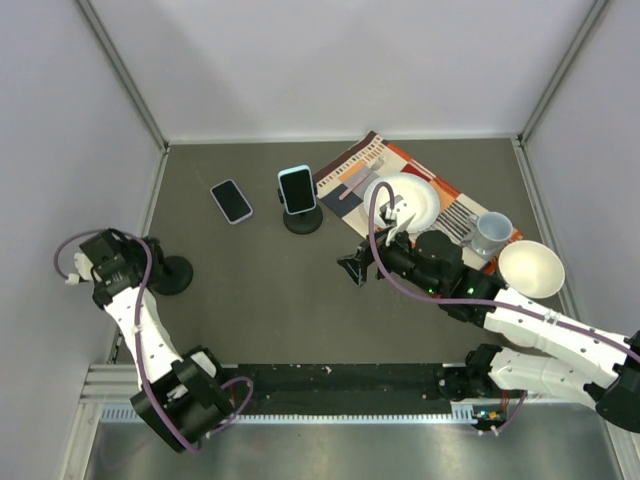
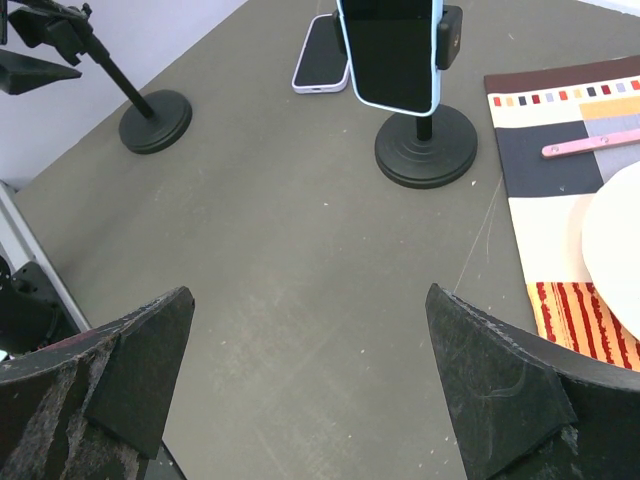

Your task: Place the phone on the phone stand

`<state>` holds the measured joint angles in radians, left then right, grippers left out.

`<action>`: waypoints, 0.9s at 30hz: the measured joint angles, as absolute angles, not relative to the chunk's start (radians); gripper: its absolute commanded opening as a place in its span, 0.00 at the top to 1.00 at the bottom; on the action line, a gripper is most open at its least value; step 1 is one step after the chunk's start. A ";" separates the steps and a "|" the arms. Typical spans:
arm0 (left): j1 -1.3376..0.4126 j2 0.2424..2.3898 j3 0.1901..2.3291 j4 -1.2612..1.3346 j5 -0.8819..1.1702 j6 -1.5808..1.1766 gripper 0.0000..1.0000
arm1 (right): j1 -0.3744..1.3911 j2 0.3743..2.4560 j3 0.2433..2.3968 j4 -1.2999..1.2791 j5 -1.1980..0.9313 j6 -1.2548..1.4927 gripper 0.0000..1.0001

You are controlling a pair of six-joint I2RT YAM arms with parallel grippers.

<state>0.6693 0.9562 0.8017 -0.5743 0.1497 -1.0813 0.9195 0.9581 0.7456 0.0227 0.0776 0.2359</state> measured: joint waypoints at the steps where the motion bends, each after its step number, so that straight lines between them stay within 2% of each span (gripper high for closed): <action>1: 0.669 0.955 0.798 -0.574 0.150 -1.081 0.50 | 0.920 0.958 0.746 0.023 0.078 0.236 0.01; 4: 0.669 0.955 0.795 -0.548 0.172 -1.086 0.60 | 0.920 0.958 0.746 0.024 0.077 0.236 0.01; 8: 0.673 0.952 0.777 -0.519 0.220 -1.082 0.80 | 0.920 0.959 0.746 0.032 0.077 0.236 0.01; 11: 0.675 0.943 0.757 -0.496 0.266 -1.083 0.99 | 0.920 0.959 0.746 0.035 0.077 0.236 0.01; 21: 0.652 0.816 0.731 -0.613 0.353 -1.081 1.00 | 0.920 0.973 0.746 0.038 0.077 0.236 0.01; 24: 0.535 0.751 0.730 -0.687 0.310 -1.118 1.00 | 0.920 0.979 0.745 0.038 0.077 0.236 0.01; 27: 0.334 0.691 0.724 -0.733 0.251 -1.205 1.00 | 0.920 0.984 0.745 0.038 0.077 0.236 0.01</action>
<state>0.3336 0.6914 0.7242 -0.7330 0.2512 -1.2049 0.9195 0.9836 0.7448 0.0380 0.0772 0.2363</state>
